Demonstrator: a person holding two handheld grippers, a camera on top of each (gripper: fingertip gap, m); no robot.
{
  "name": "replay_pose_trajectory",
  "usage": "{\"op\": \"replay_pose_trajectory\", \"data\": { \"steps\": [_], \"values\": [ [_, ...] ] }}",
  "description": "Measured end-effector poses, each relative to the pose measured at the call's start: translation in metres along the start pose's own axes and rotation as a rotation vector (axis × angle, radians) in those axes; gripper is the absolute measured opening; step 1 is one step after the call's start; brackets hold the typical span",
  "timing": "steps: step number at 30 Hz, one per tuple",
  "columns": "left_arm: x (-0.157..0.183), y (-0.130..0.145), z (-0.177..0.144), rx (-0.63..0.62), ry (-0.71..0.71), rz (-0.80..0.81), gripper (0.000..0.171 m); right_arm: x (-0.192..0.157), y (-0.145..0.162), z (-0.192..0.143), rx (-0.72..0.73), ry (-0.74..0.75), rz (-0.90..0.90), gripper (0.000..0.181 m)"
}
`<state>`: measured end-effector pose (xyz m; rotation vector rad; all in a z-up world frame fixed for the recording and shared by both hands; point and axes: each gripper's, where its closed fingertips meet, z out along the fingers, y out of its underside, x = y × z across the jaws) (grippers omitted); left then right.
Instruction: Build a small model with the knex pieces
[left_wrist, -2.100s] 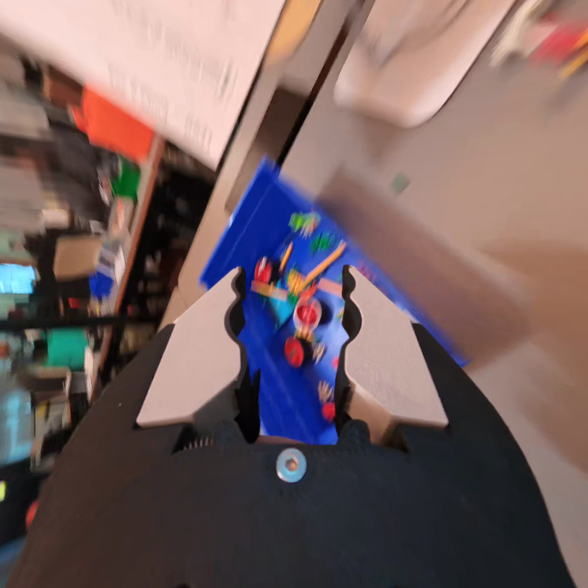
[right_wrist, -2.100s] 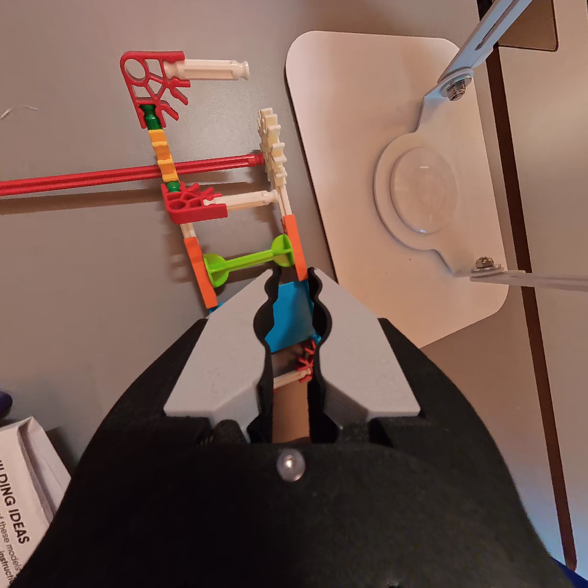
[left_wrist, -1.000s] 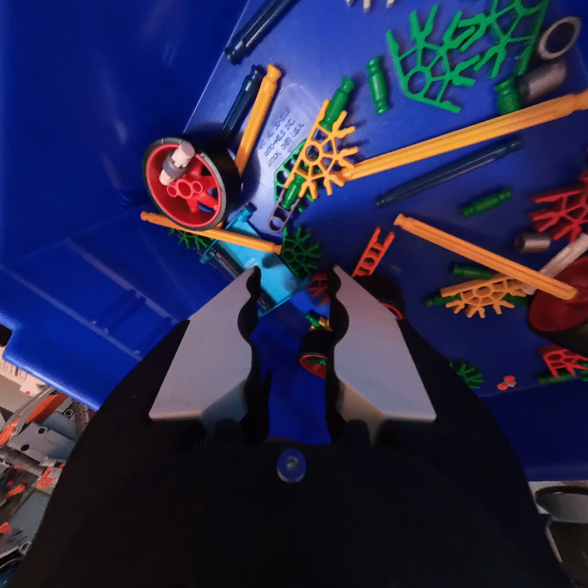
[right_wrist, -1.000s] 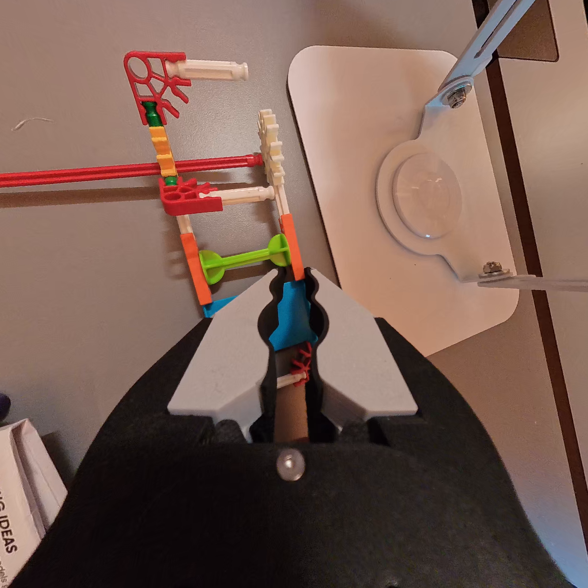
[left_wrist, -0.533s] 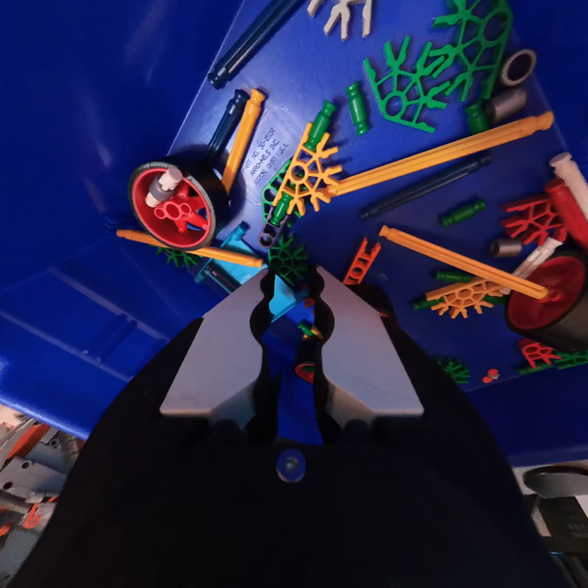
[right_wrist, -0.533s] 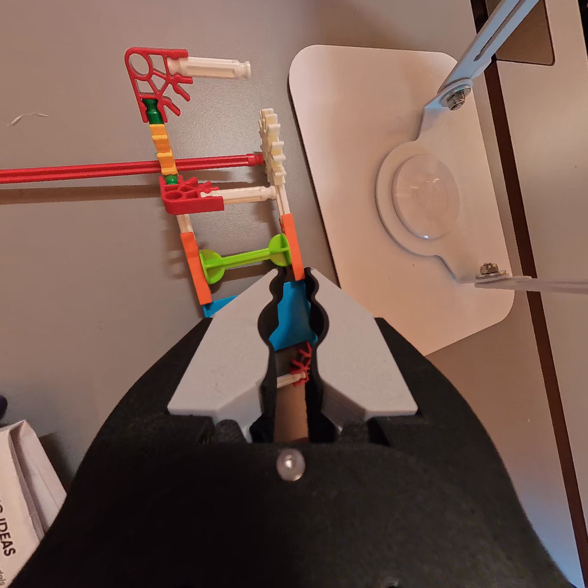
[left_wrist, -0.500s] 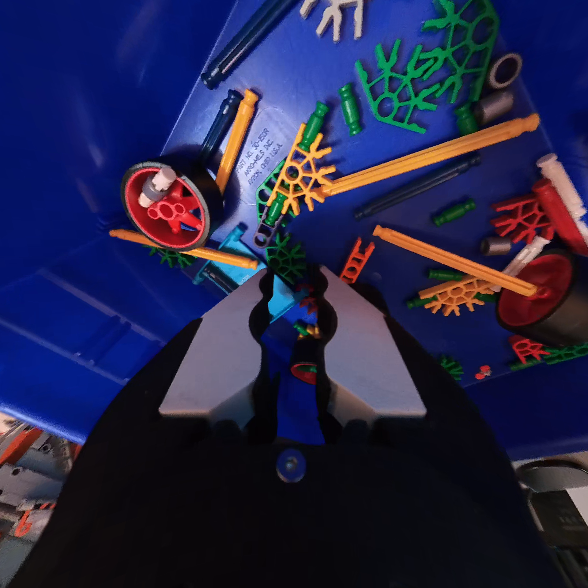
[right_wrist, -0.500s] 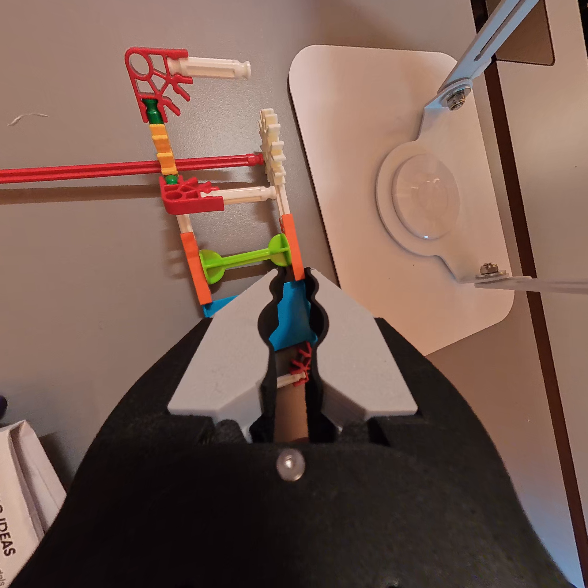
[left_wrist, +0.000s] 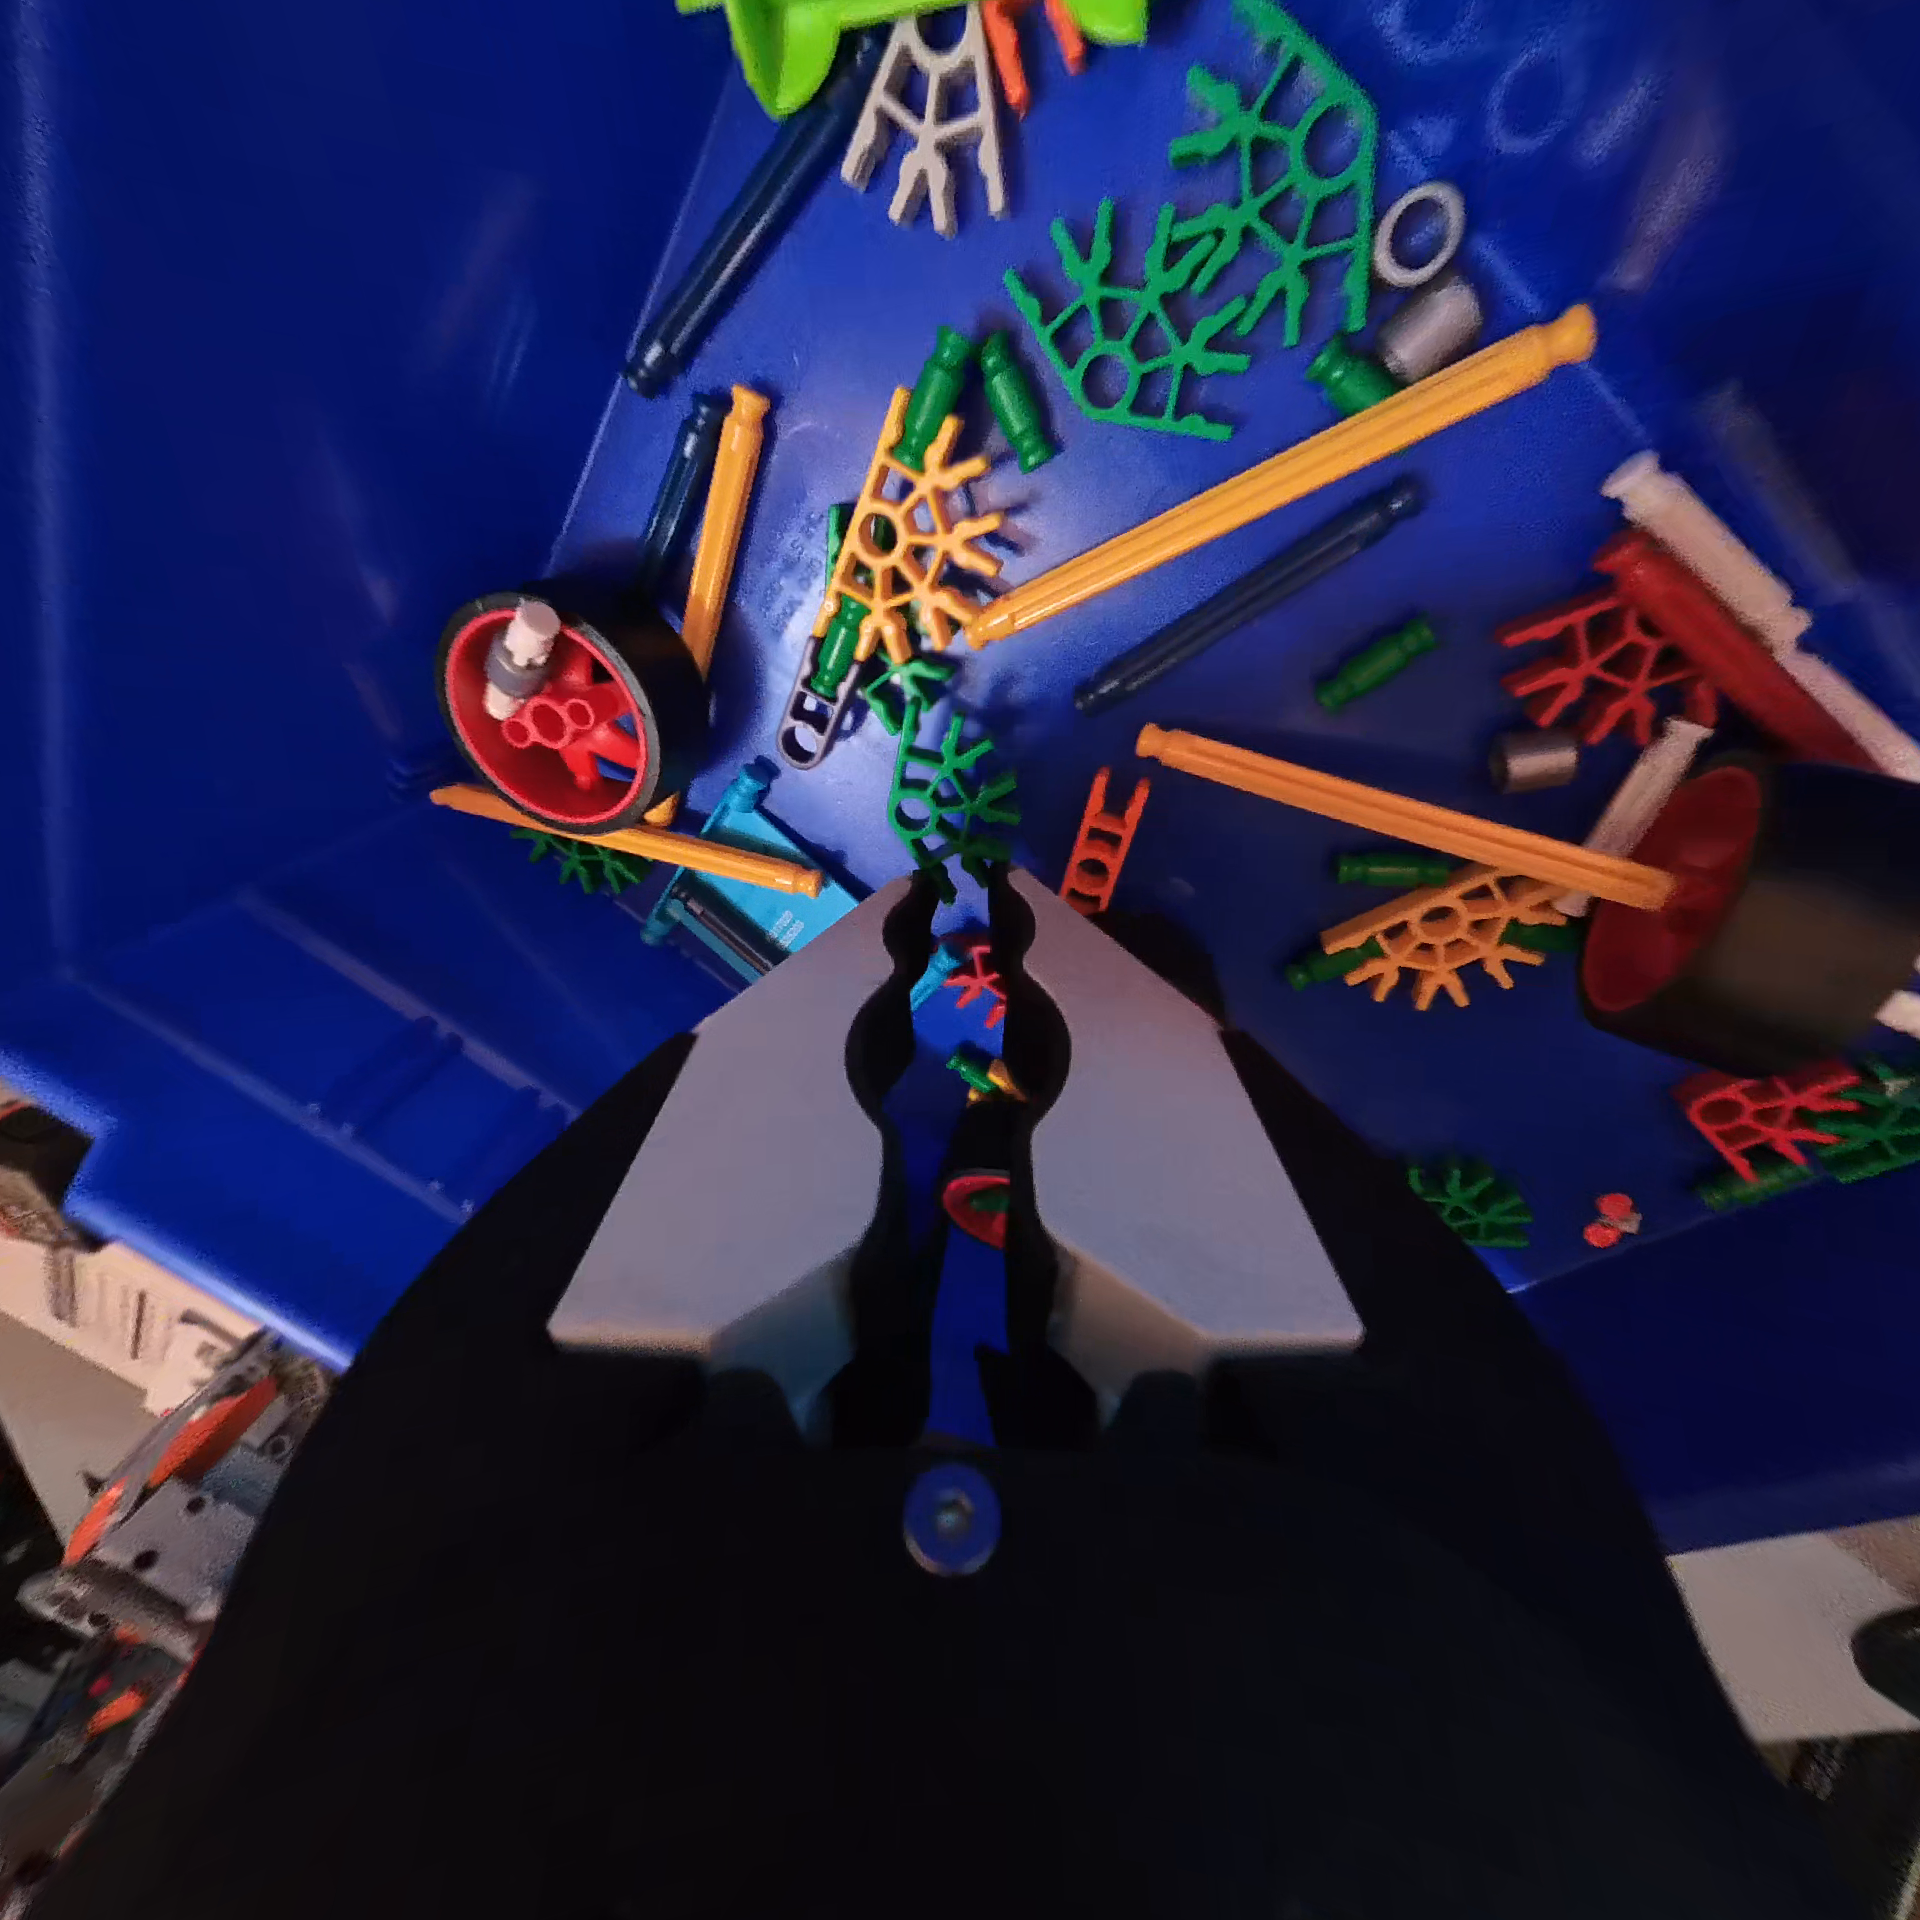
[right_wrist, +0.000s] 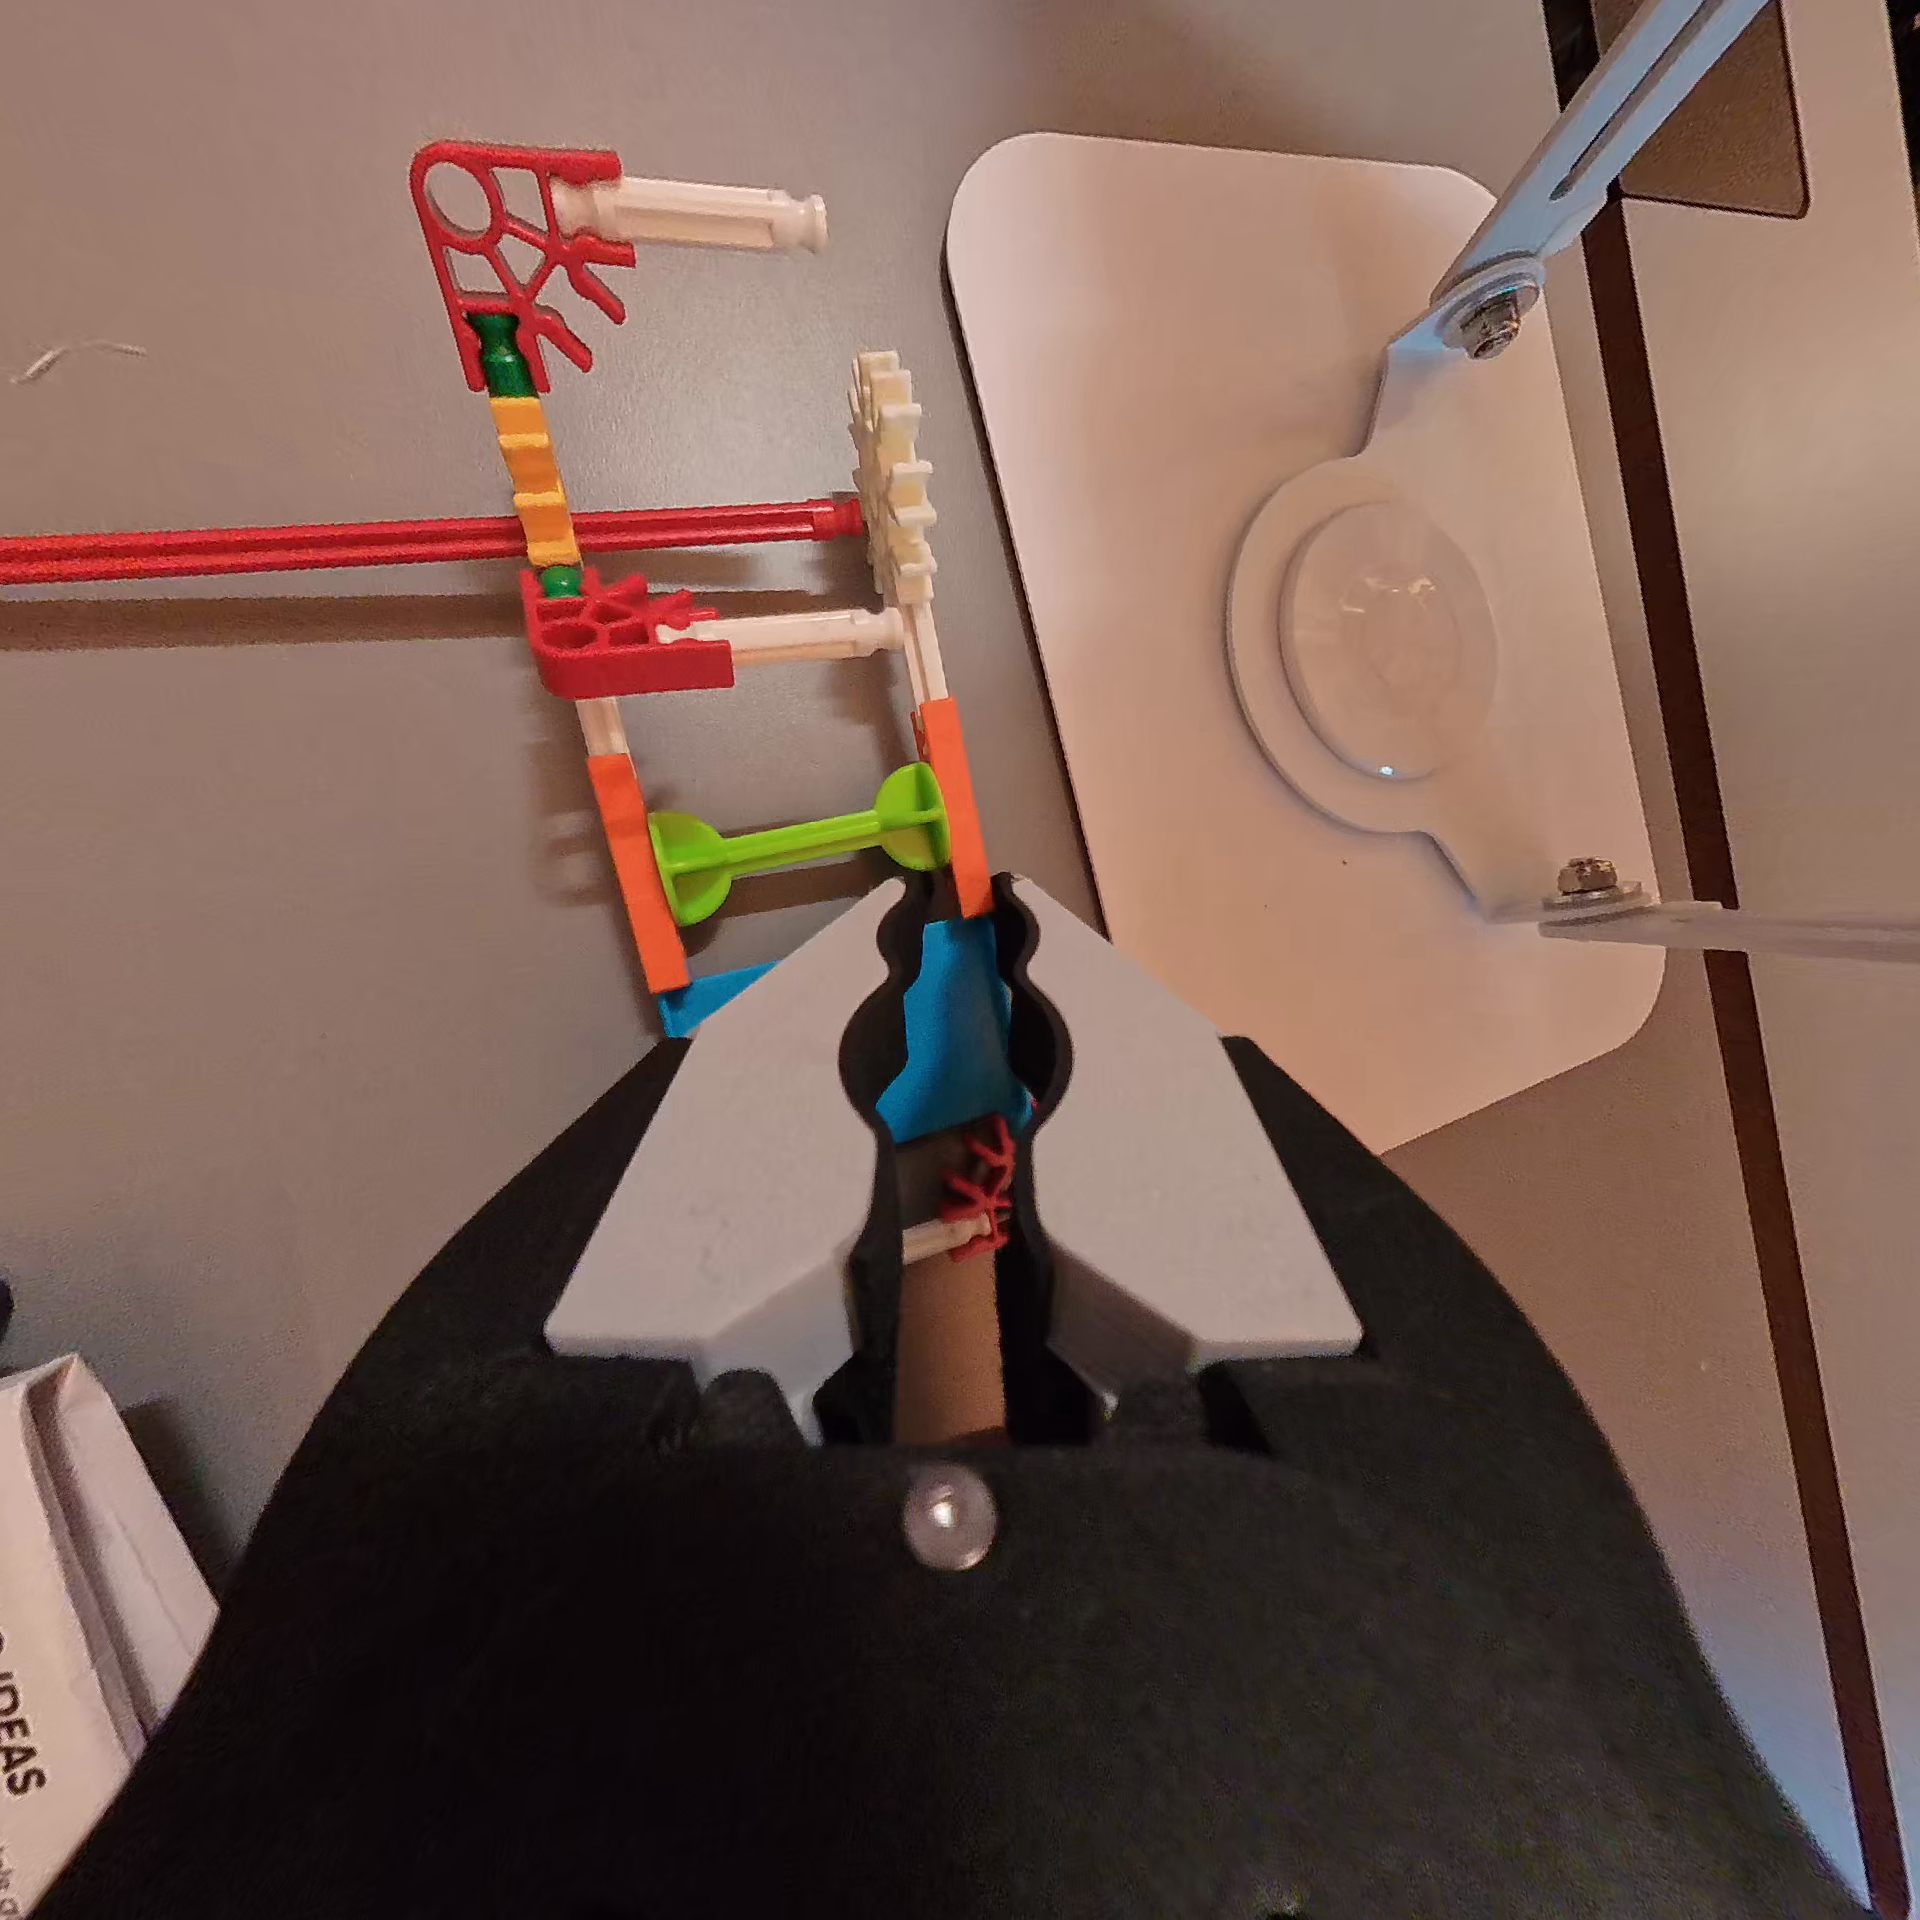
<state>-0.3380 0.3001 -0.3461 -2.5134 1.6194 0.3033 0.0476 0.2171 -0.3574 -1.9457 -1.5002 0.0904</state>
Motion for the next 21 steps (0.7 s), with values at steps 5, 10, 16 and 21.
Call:
{"op": "replay_pose_trajectory", "data": {
  "steps": [5, 10, 16, 21],
  "values": [
    [-0.007, -0.001, -0.028, 0.047, -0.181, 0.04, 0.009, 0.0, 0.001, -0.001, -0.01, 0.005, -0.011, 0.011],
    [0.001, -0.02, -0.086, 0.141, -0.383, 0.115, 0.009, -0.003, -0.003, -0.006, 0.001, -0.031, 0.011, 0.021],
    [0.055, -0.079, -0.156, 0.275, -0.537, 0.311, 0.009, 0.01, -0.015, -0.03, 0.05, 0.014, 0.031, 0.025],
    [0.123, -0.142, -0.186, 0.35, -0.631, 0.543, 0.009, -0.001, -0.063, -0.069, 0.285, -0.095, 0.123, 0.022]
  ]
}}
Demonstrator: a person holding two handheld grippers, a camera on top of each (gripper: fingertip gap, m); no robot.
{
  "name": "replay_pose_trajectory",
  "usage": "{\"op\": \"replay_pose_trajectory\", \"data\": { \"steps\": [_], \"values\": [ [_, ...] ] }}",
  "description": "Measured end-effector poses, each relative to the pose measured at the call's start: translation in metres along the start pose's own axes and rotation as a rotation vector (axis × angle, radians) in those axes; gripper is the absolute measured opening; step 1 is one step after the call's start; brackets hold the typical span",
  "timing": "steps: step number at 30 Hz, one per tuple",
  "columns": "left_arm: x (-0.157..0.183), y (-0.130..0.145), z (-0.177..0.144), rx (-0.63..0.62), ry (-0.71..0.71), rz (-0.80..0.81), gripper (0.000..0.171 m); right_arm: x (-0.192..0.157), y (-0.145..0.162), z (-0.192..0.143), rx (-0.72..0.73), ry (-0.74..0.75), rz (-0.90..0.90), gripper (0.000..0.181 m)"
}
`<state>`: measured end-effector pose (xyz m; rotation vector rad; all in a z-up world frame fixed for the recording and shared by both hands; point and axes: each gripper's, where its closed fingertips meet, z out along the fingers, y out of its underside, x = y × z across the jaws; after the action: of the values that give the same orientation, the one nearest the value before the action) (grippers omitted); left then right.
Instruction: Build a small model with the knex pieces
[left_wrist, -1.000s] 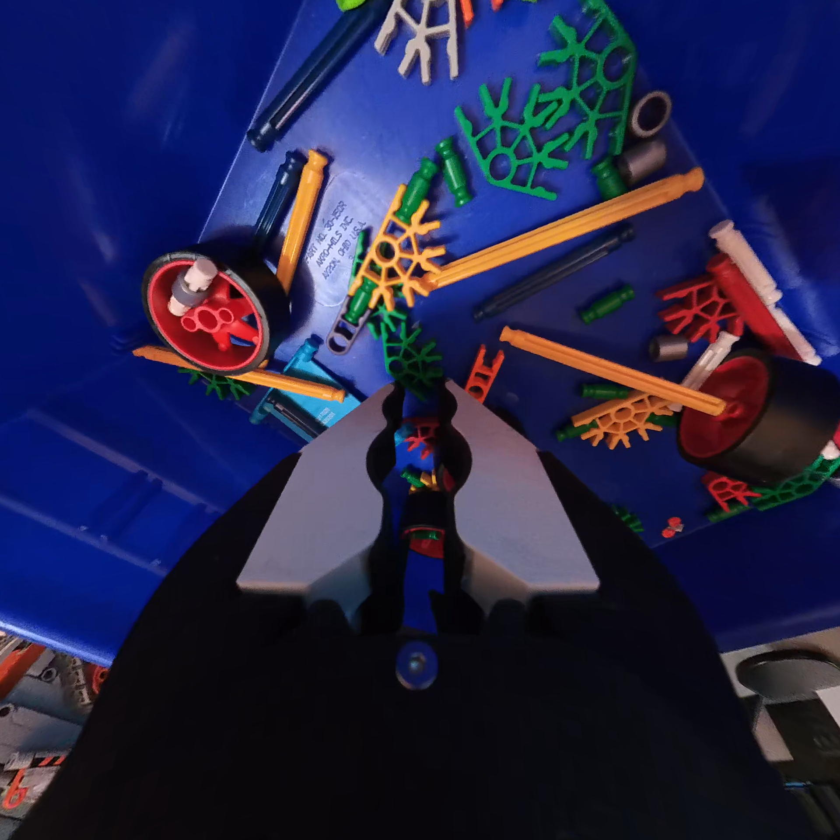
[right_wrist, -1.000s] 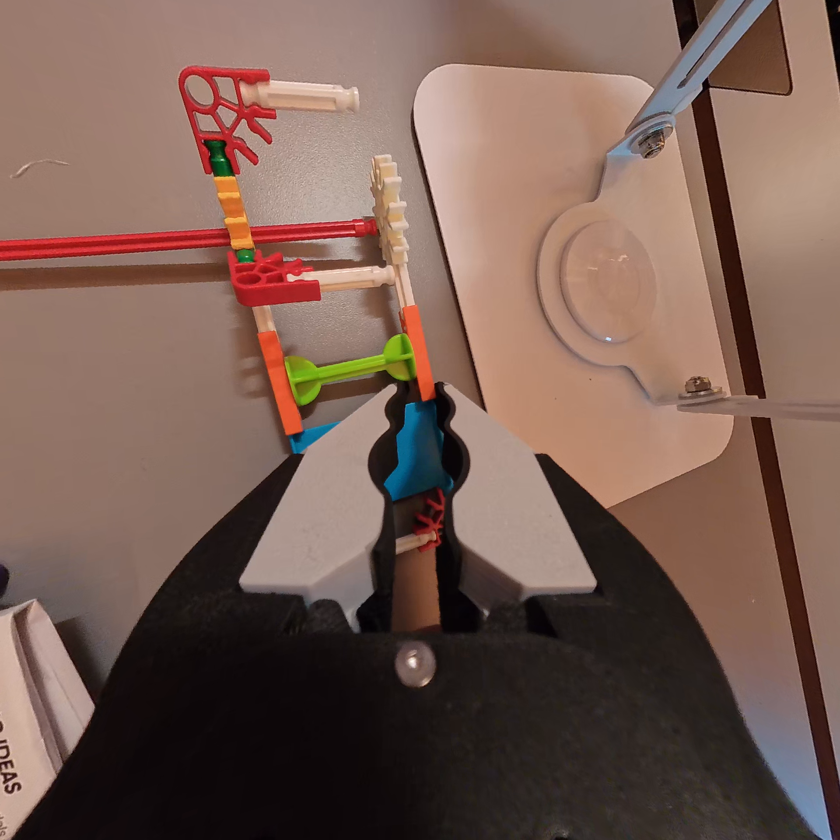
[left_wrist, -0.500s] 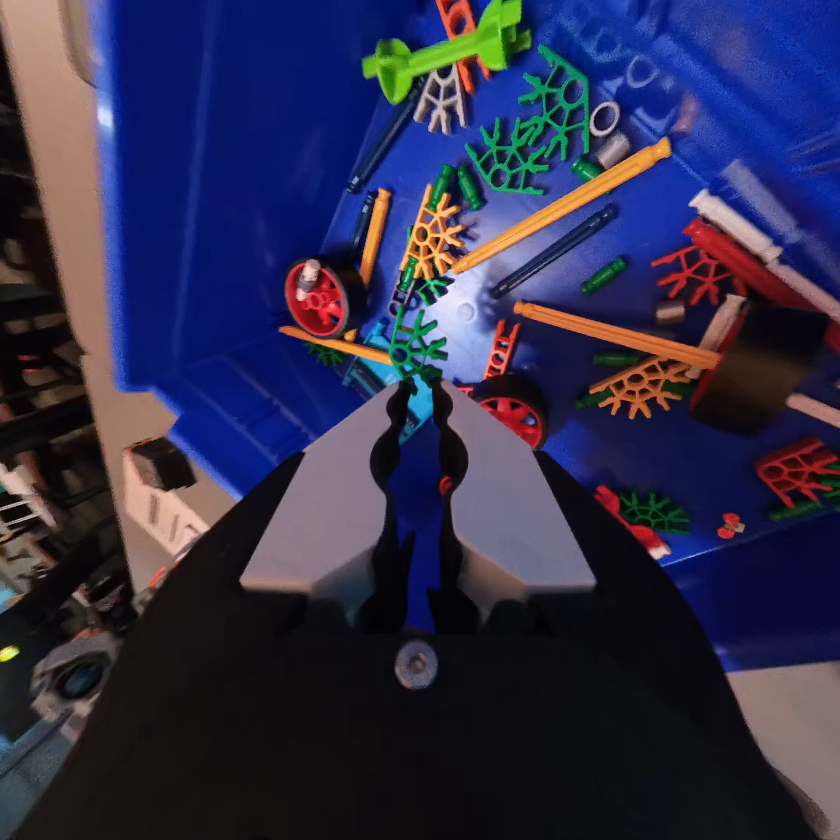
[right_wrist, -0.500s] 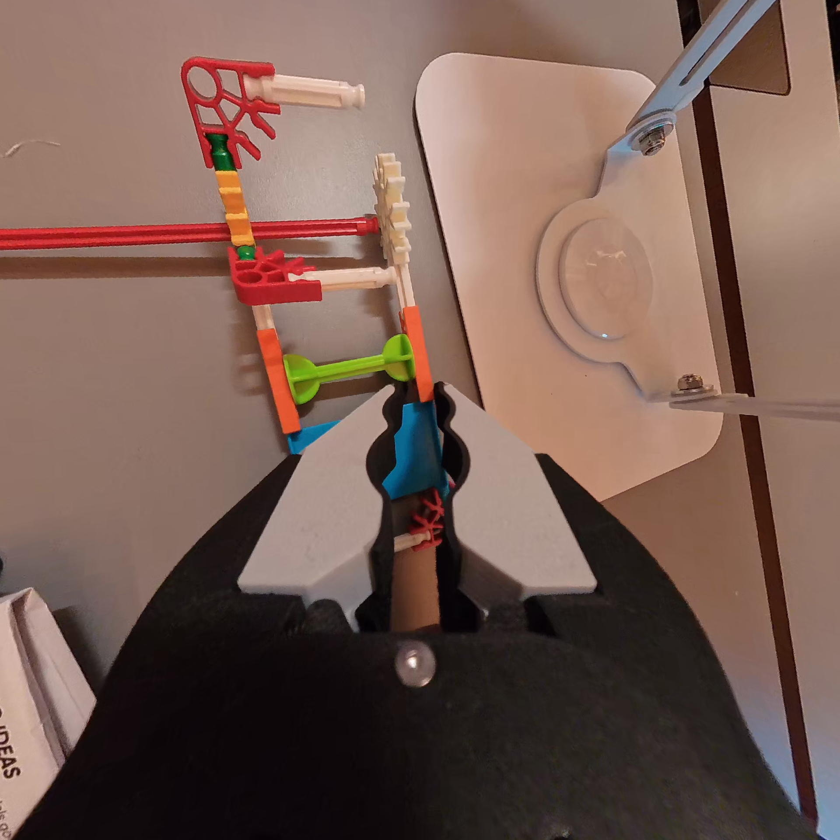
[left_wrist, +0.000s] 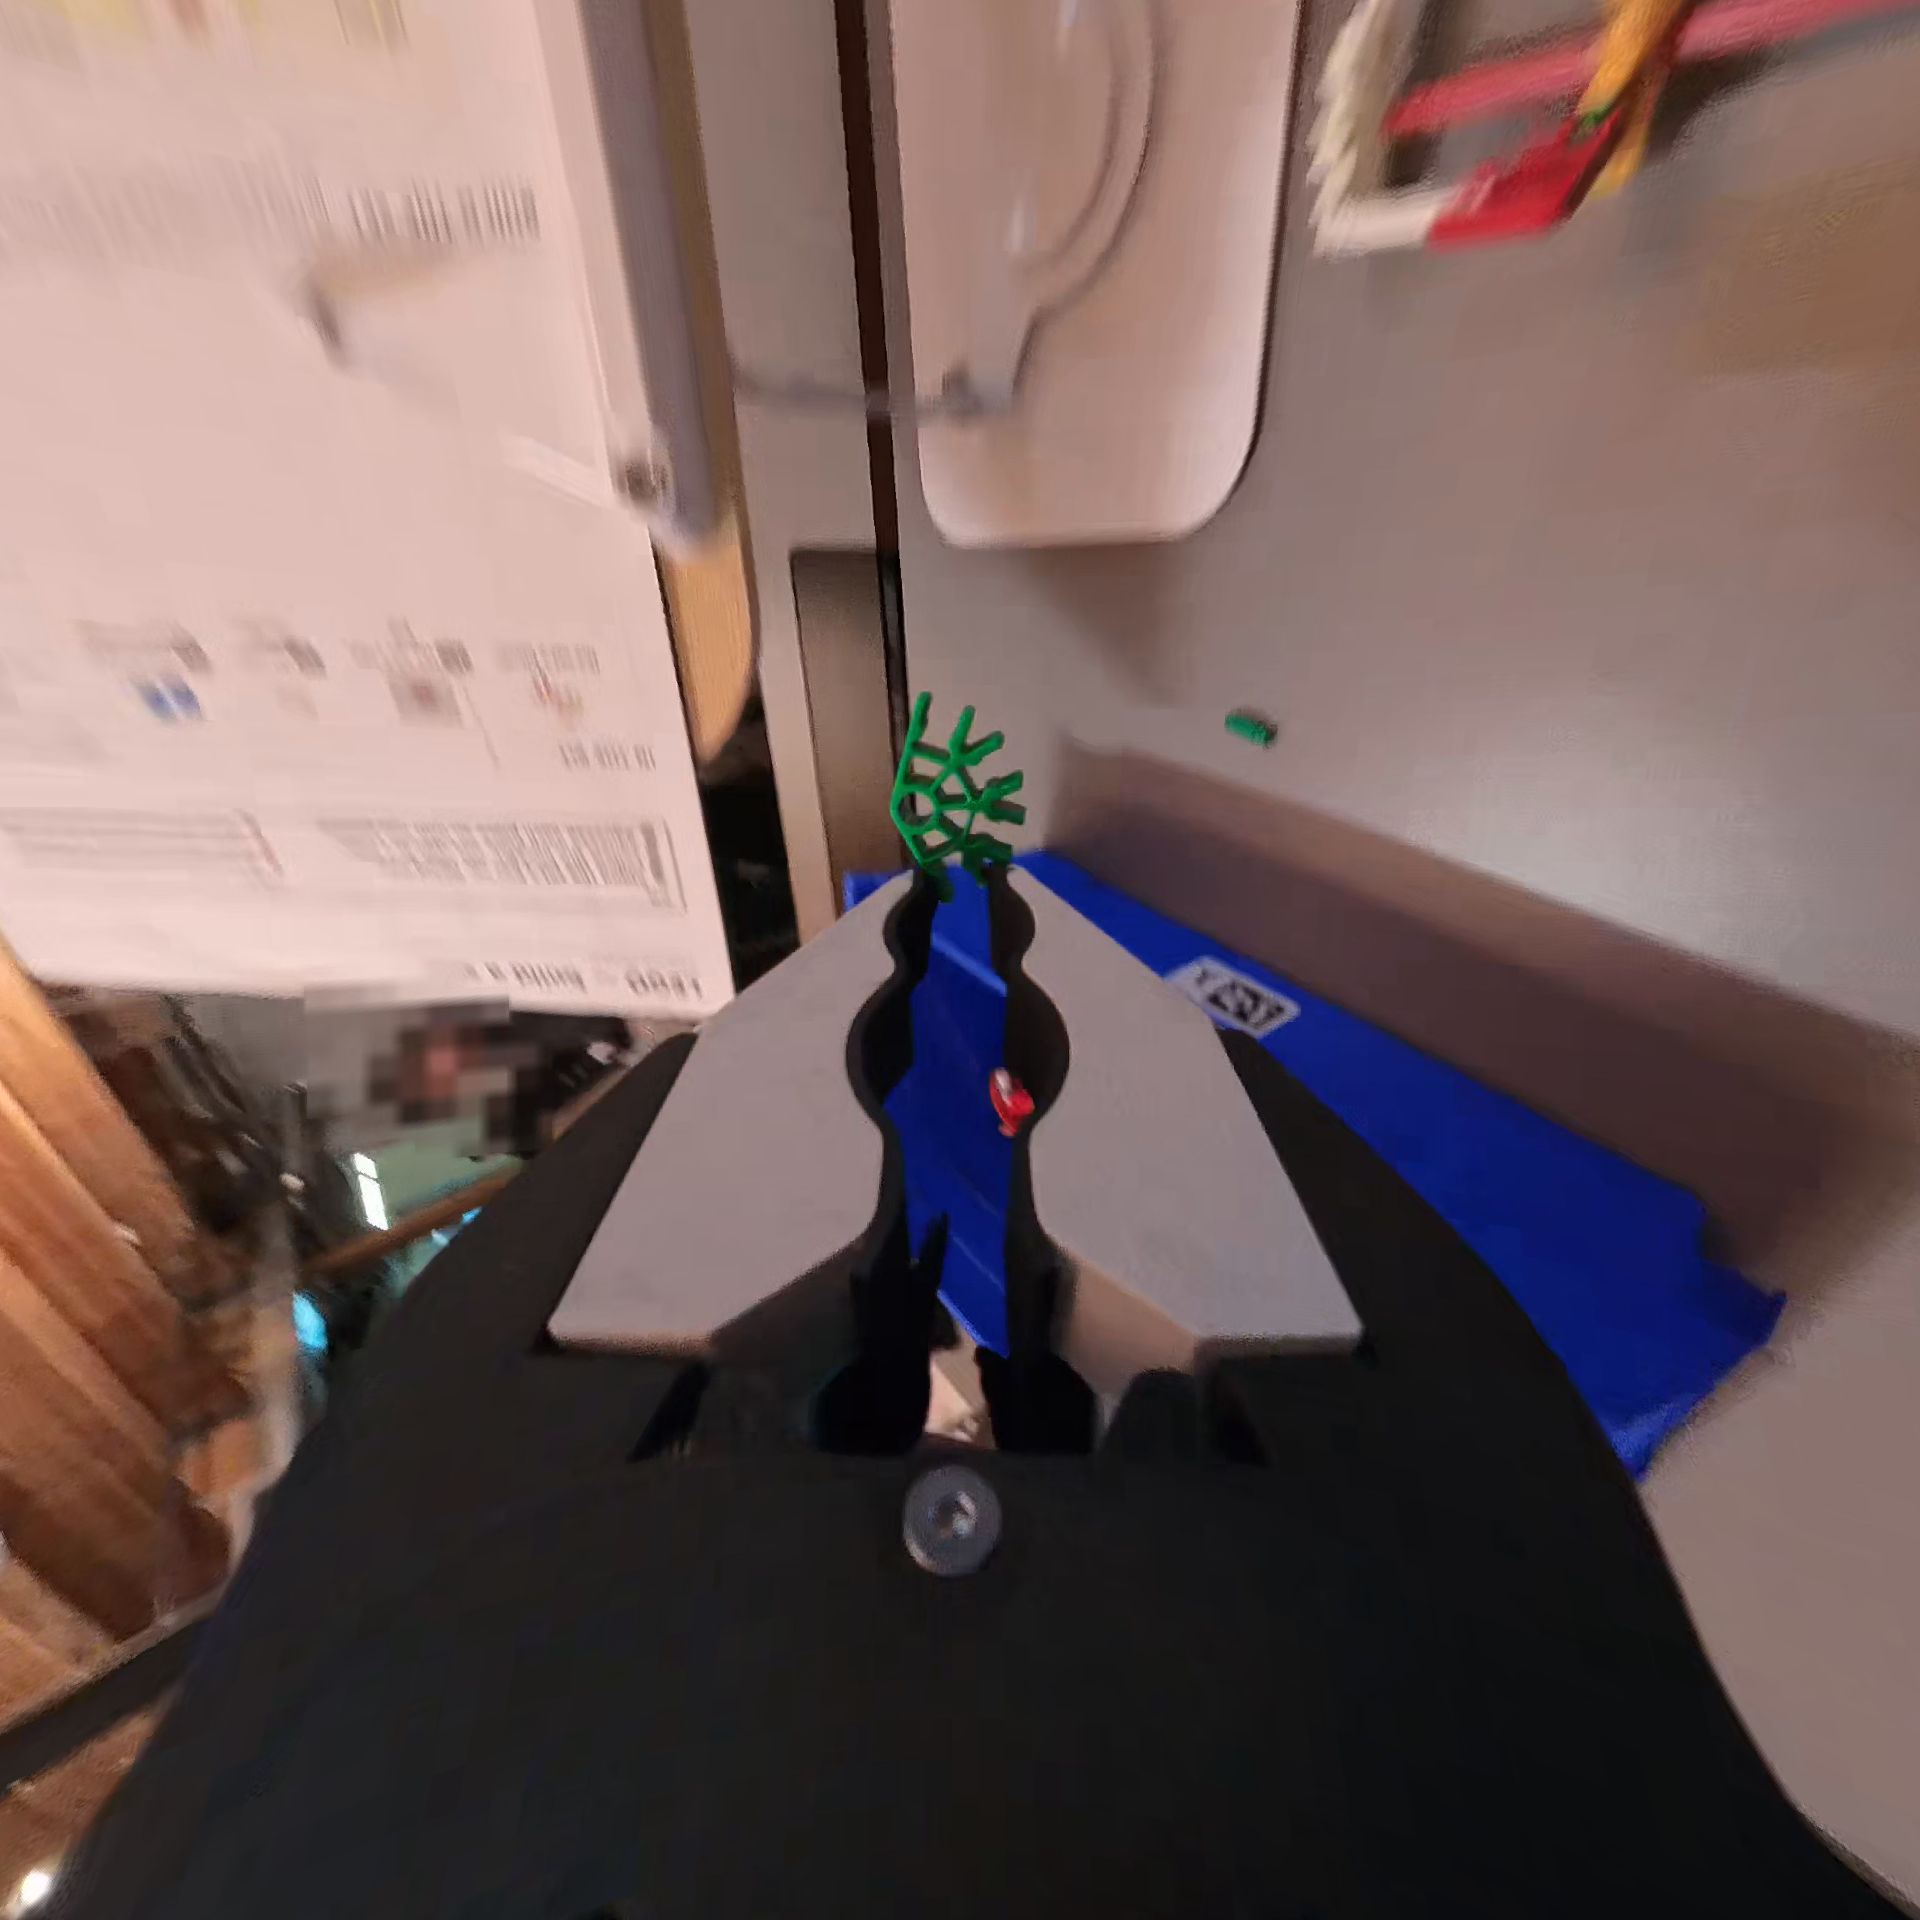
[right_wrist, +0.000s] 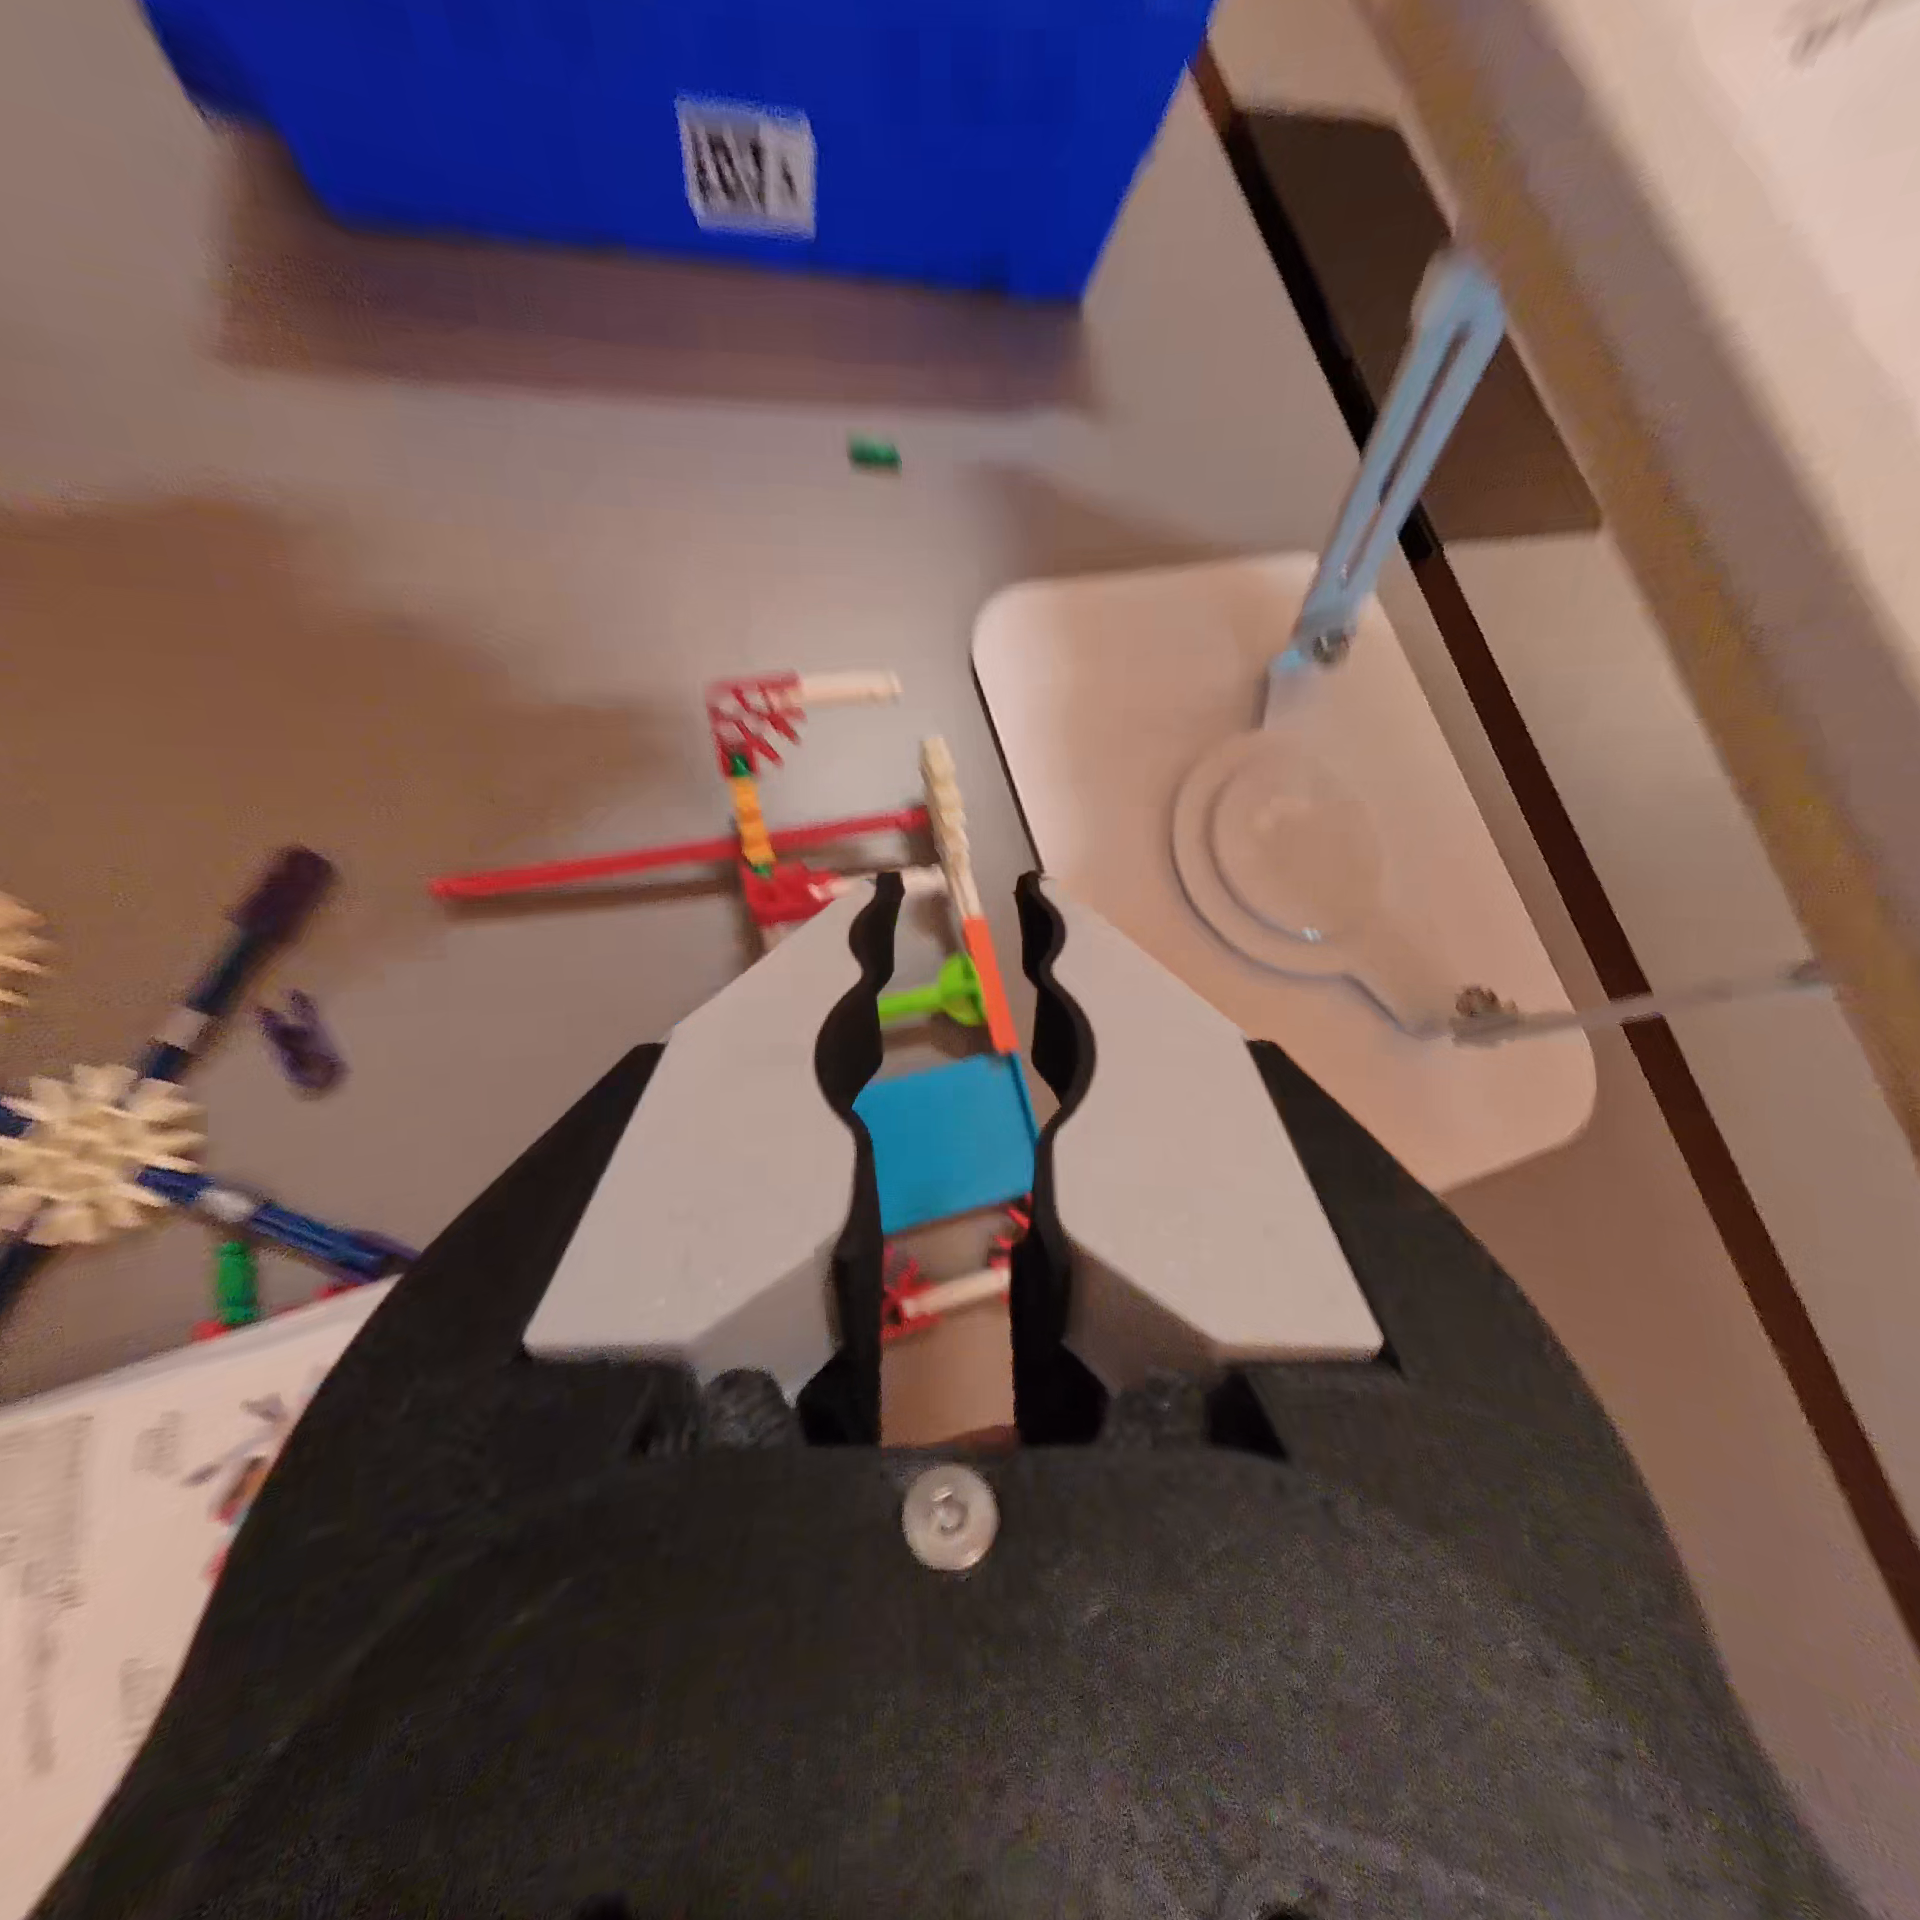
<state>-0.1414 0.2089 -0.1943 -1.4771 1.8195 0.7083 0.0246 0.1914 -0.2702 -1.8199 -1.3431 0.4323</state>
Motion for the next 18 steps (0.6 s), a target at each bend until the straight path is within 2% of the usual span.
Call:
{"op": "replay_pose_trajectory", "data": {
  "steps": [4, 7, 13, 18],
  "values": [
    [0.01, -0.065, -0.006, 0.068, -0.055, 0.159, 0.009, -0.02, -0.037, -0.021, 0.177, -0.142, 0.084, 0.022],
    [0.018, -0.099, -0.003, 0.108, -0.066, 0.243, 0.008, -0.027, -0.054, -0.035, 0.268, -0.215, 0.13, 0.023],
    [0.01, -0.129, 0.004, 0.142, -0.116, 0.318, 0.008, -0.03, -0.058, -0.042, 0.292, -0.257, 0.15, 0.023],
    [0.003, -0.145, 0.002, 0.151, -0.131, 0.4, 0.008, -0.02, -0.059, -0.044, 0.299, -0.213, 0.168, 0.023]
  ]
}}
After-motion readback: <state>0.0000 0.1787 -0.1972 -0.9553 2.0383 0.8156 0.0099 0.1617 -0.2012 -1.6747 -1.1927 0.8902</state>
